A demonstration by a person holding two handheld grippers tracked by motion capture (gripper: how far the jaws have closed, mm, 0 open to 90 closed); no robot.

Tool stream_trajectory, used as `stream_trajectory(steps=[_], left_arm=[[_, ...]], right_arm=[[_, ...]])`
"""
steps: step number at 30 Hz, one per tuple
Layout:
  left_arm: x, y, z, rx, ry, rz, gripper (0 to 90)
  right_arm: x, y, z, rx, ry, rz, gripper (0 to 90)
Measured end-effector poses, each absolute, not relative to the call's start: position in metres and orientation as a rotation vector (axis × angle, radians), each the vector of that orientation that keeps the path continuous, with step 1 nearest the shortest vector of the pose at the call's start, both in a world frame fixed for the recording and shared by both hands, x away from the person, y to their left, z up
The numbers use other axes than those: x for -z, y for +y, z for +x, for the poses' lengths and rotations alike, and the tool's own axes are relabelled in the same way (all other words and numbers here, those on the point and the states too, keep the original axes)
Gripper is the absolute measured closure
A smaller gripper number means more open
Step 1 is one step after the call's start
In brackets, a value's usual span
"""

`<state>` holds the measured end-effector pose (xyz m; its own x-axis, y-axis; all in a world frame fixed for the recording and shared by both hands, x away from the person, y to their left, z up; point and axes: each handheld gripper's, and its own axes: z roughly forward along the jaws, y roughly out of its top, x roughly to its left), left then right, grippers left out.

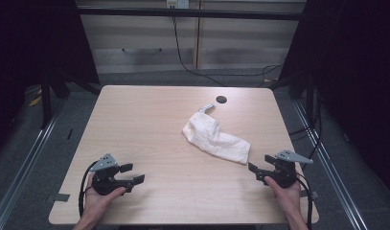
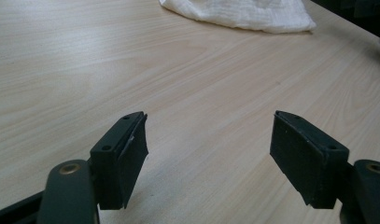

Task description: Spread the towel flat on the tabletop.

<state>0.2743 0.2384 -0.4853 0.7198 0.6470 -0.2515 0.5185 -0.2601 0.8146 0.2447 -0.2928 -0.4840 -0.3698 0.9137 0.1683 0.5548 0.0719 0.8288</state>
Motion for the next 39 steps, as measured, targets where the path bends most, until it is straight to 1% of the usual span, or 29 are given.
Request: stream_trajectory(steps=[4, 5, 6, 8, 11, 12, 13, 14, 16, 23, 29, 34, 37, 39], left_arm=[[0.485, 0.241, 0.275, -0.165, 0.901, 1.923, 26.6], [0.485, 0.242, 0.275, -0.168, 0.905, 1.918, 26.6], [0.484, 0.243, 0.275, -0.171, 0.909, 1.914, 26.6], [0.485, 0.245, 0.277, -0.167, 0.913, 1.911, 26.5], [0.485, 0.246, 0.279, -0.168, 0.919, 1.903, 26.5], [0.485, 0.246, 0.28, -0.166, 0.913, 1.909, 26.5], [0.486, 0.246, 0.281, -0.164, 0.909, 1.909, 26.4], [0.486, 0.246, 0.281, -0.165, 0.909, 1.912, 26.4], [0.486, 0.247, 0.282, -0.169, 0.904, 1.919, 26.4], [0.487, 0.25, 0.278, -0.196, 0.919, 1.93, 26.4], [0.486, 0.25, 0.275, -0.197, 0.895, 1.933, 26.4], [0.486, 0.248, 0.277, -0.194, 0.893, 1.934, 26.2], [0.486, 0.247, 0.278, -0.185, 0.881, 1.931, 25.4], [0.485, 0.246, 0.277, -0.174, 0.857, 1.928, 25.0]], right_arm=[[0.483, -0.292, 0.243, -1.219, 1.979, 1.436, 21.5], [0.482, -0.292, 0.243, -1.228, 1.976, 1.435, 24.8], [0.482, -0.293, 0.244, -1.245, 1.982, 1.434, 26.0], [0.481, -0.293, 0.244, -1.241, 1.986, 1.429, 24.3], [0.479, -0.291, 0.246, -1.242, 2.011, 1.409, 26.0], [0.477, -0.29, 0.247, -1.235, 2.015, 1.402, 28.2], [0.476, -0.29, 0.247, -1.241, 2.028, 1.396, 33.3], [0.475, -0.289, 0.248, -1.25, 2.043, 1.39, 34.6], [0.474, -0.288, 0.251, -1.253, 2.06, 1.388, 34.1], [0.469, -0.283, 0.266, -1.277, 2.117, 1.375, 41.9], [0.456, -0.268, 0.279, -1.286, 2.166, 1.297, 43.7], [0.45, -0.258, 0.289, -1.281, 2.187, 1.288, 40.4], [0.449, -0.249, 0.3, -1.263, 2.23, 1.266, 40.2], [0.447, -0.245, 0.309, -1.28, 2.25, 1.261, 42.1]])
